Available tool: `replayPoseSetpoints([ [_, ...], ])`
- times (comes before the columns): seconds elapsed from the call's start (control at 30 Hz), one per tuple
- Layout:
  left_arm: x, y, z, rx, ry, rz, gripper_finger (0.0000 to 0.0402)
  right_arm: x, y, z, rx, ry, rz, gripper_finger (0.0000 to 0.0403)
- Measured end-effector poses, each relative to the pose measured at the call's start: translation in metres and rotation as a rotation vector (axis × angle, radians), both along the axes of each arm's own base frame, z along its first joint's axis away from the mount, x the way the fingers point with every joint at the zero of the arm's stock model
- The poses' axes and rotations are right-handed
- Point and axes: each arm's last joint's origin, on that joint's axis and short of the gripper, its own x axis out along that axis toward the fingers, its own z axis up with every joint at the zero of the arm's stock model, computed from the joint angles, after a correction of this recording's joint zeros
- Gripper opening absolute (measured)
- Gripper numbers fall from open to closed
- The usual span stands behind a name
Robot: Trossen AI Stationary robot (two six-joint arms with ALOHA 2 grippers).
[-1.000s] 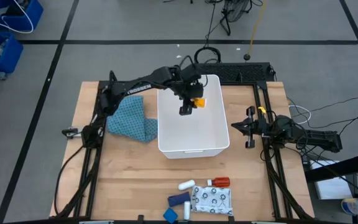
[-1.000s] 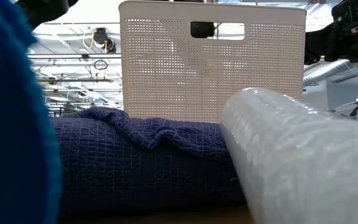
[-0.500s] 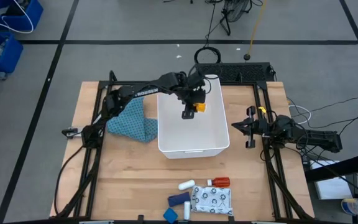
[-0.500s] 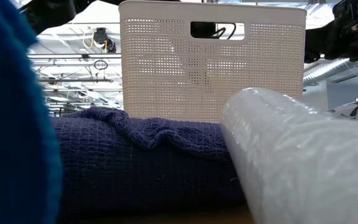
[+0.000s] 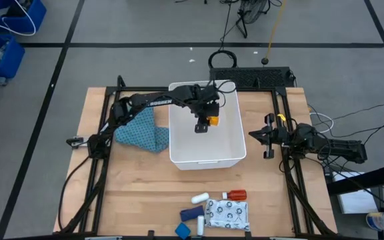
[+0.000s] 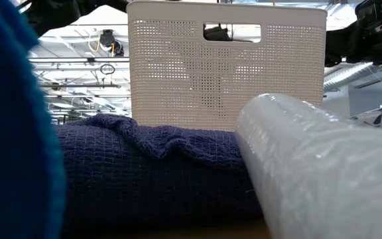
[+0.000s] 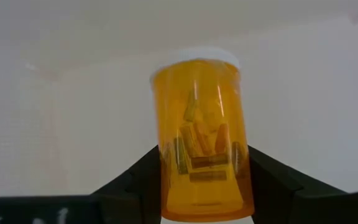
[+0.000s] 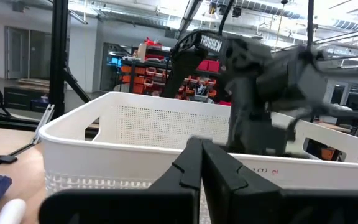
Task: Pick & place medical supplies in basket/bin
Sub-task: Put the pill bottle into the white bin
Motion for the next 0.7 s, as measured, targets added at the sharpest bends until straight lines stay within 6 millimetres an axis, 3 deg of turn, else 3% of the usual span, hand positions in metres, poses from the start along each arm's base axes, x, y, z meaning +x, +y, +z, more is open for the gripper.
replayPoseSetpoints([
  [0.4,0.006,-0.004,-0.024,0.007,-0.061,0.012,0.0179,0.0,0.0,0.0,-0.002,0.0,0.0,0.0],
  [0.7,0.002,-0.01,-0.053,0.043,-0.044,0.004,0.0171,0.0,0.0,0.0,-0.006,0.001,-0.001,0.0],
])
